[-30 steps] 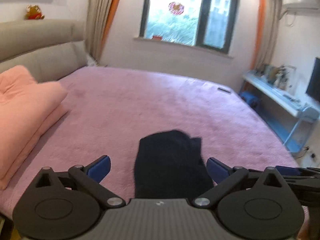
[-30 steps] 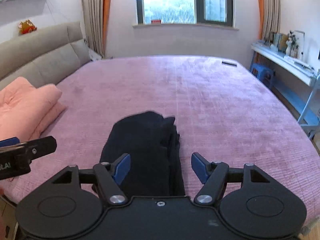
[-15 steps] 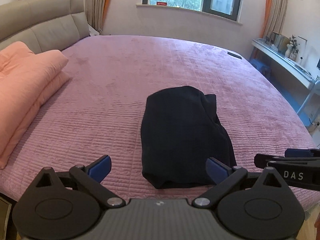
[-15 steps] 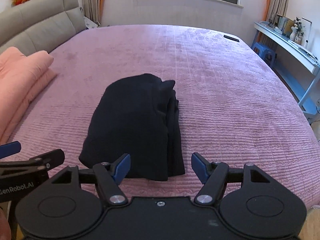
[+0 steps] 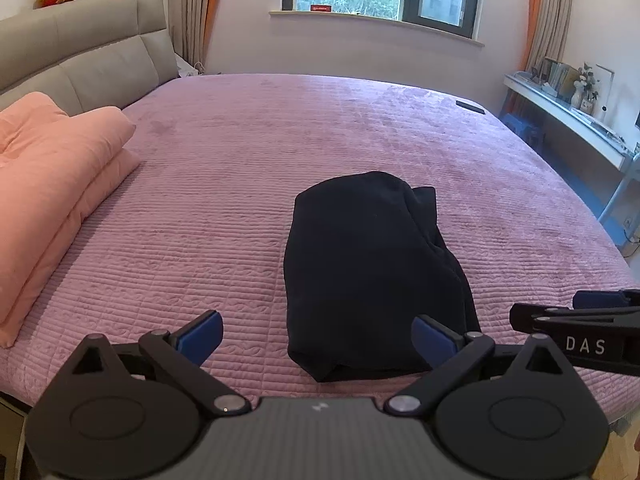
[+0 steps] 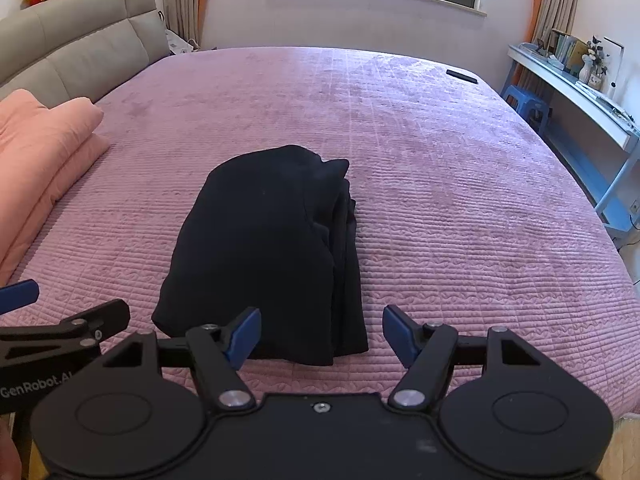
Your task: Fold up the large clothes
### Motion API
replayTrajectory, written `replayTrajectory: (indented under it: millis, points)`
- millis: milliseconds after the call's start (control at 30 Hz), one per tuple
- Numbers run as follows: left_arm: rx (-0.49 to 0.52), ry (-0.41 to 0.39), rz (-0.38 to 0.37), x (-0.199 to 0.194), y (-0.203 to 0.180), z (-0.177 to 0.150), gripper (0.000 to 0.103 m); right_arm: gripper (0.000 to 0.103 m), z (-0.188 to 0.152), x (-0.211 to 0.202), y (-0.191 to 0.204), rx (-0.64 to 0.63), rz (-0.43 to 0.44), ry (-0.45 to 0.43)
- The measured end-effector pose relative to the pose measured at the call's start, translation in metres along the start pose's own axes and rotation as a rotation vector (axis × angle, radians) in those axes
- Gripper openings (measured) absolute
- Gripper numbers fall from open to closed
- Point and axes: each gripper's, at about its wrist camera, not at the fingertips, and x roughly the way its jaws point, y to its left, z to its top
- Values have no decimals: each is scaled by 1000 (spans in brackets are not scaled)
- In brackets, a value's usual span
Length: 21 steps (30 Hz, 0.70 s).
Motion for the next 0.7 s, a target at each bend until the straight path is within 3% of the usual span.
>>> replayTrajectory:
  millis: [700]
  points:
    - [53, -13, 45, -5, 5, 2, 102, 80, -2, -3, -1, -3, 11, 3]
